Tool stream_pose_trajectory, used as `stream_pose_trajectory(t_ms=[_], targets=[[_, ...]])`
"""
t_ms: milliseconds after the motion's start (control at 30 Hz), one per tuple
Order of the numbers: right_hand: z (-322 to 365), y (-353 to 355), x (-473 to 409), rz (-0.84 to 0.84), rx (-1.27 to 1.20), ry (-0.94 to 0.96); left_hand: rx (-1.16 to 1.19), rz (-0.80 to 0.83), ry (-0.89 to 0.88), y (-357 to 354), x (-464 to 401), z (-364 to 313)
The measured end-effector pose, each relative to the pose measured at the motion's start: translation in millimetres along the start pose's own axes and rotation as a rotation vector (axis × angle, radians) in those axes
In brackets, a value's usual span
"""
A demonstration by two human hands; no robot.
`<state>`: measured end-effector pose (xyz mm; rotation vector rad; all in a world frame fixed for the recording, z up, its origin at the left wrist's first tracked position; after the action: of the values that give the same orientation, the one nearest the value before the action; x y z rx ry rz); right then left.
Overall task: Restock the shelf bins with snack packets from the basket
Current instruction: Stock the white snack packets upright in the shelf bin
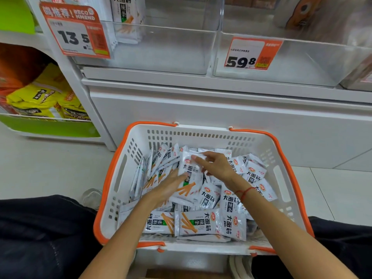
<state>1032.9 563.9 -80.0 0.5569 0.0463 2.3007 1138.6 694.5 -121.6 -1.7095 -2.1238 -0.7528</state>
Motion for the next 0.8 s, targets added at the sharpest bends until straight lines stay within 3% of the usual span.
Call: stream_pose_trajectory(t_ms=[100,200,233,300,400,533,700,800], targets=[[-11.7,4.7,4.7,0.192,0.294,-0.062,0.16,-0.254,0.015,12.8,-3.8,7.5],[-33.2,-3.0,20.5,0.678,0.886,-0.153,0.472,-0.396,0.158,24.1,-14.5,12.5],[-41.3,-7.1,22.7,0.763,1.011,-0.184,0.597,-0.406,0.185,25.8,-15.9,11.3],[-52.0,-13.2,21.6,0.759,1.116,-0.195,0.77,-0.394,0.208,25.5,-15.2,6.0],[-53.2,-16.4,15.7,0.665,1.226,-0.129,0.787,-0.352,0.158,19.5,-12.8,0.3],[-41.5,1.8,8.6,0.543,1.121,-0.093,0.746,-0.327,0.048,16.0,-12.7,-6.1],[-13.4,36.9,-0.2,0.499,0.624,-0.103,0.725,-0.391,-0.066,20.8,-11.2,-13.1],[13.1,43.5,-0.3,0.56,0.622,-0.061,0.549,-0.438,-0.051,24.6,-10.9,-13.0]])
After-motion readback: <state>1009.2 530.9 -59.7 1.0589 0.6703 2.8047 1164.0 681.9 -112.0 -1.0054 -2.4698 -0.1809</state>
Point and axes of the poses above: each hand's wrist, its own x-axis away from the middle knuckle, its own y-axis out of the back of the hand, z = x × y, the point moved 1 cm from there along -x, towards the middle knuckle, and after that the axes turned 8 degrees about -x, right-handed, at the moved point
